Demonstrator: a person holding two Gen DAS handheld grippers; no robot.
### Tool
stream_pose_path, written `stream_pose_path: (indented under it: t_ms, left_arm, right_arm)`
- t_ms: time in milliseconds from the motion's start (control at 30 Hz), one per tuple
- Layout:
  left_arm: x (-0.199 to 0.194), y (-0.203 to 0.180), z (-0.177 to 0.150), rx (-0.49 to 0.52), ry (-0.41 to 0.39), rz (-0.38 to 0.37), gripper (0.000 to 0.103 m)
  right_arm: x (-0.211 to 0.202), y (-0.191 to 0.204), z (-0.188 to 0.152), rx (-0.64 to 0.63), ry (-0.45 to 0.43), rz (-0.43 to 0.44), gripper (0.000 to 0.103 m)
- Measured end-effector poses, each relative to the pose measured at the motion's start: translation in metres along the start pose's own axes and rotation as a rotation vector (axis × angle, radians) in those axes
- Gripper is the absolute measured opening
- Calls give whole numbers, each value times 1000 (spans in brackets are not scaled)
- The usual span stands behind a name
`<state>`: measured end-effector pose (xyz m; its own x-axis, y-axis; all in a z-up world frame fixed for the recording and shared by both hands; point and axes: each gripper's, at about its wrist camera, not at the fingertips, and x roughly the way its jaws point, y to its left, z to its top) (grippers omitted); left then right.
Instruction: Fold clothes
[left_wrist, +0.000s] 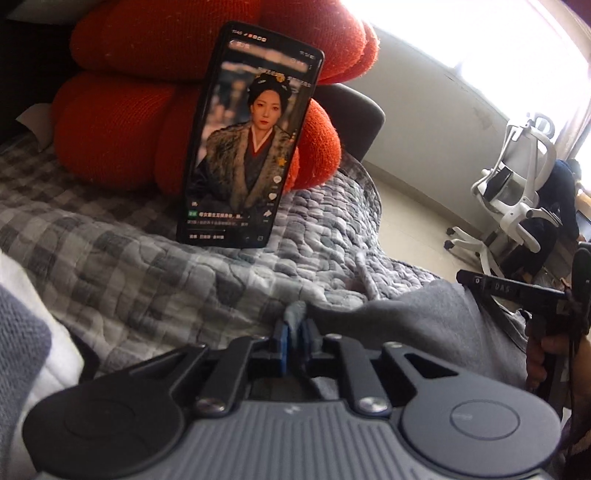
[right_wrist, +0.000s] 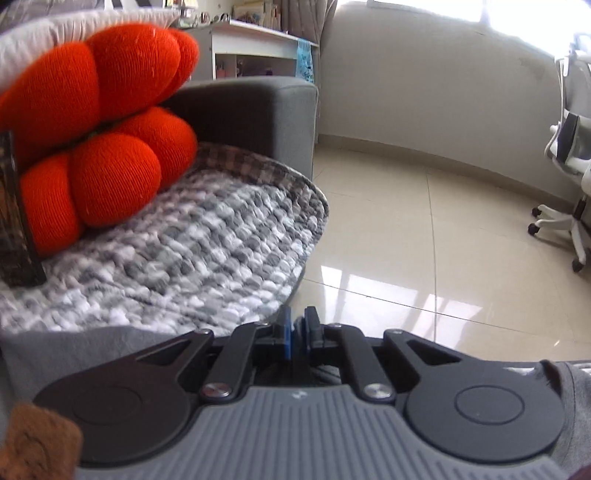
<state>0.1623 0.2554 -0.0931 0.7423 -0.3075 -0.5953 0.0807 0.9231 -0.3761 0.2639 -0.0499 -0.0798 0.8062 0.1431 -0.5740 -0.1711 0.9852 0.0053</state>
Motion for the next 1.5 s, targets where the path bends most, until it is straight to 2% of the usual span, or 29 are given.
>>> stream_pose_path:
  t_ms: [33,67,100,133,167,200,233,400,467,500,533,633,800,967,1033,1133,1233,1300,1400,1500]
  left_arm:
    - [-1,0,0,-4,1,-8,17]
    - [-2,-1,0,-5,7,-16,19]
    - [-3,-1,1,-8,13,-23,26]
    - [-4,-1,2,-18,19,-32,35]
    - [-5,0,3,-29,26,-40,39]
    - [-6,1,5,-39,32,-48,43]
    - [-6,2,6,-49,38,-56,43]
    - [-6,3,6,-75,63,-81,41]
    - [-5,3,5,-78,68,-82,33]
    - [-4,4,5,-80,70,-81,25]
    - [-3,4,5,-80,71,-76,21]
    - [-2,4,4,-78,70,-60,14]
    - [-1,5,4,-77,70,-48,5]
    - [-1,4,3,-74,59,-36,1]
    - [-2,4,3,-73,51,-31,0]
    - [-7,3,4,-74,22,-14,0]
    - [-19,1,8,-60,-13,-6,0]
    - [-22,0,10,-39,-16,1,0]
    - [-10,-1,8,3,42,51,0]
    - [-6,-4,7,21,57,83,2]
  right_arm:
    - [-5,1,1,-3,-1,-4,17]
    - [-11,3,2,-13,1,-8,17]
    - [-17,5,3,-23,4,-11,17]
    - [-25,8,3,-32,4,-9,24]
    - [-33,11,2,-40,1,3,32]
    - [-42,14,0,-48,-4,18,49]
    - [-51,19,-2,-56,-13,38,52]
    - [-96,47,-19,-96,-35,173,52]
    - [-113,63,-31,-127,-34,237,52]
    - [-121,71,-36,-140,-32,271,52]
    - [-127,79,-41,-151,-26,306,52]
    - [-145,102,-57,-184,-8,408,52]
    - [-154,137,-74,-256,37,501,52]
    - [-145,161,-88,-351,53,489,48]
    - [-140,168,-94,-386,52,453,26]
    - [-138,176,-95,-394,45,407,9]
    - [-148,180,-84,-337,37,448,8]
    - [-154,185,-83,-346,31,456,8]
    - [-138,191,-95,-365,95,444,9]
    - [-137,187,-100,-346,80,461,14]
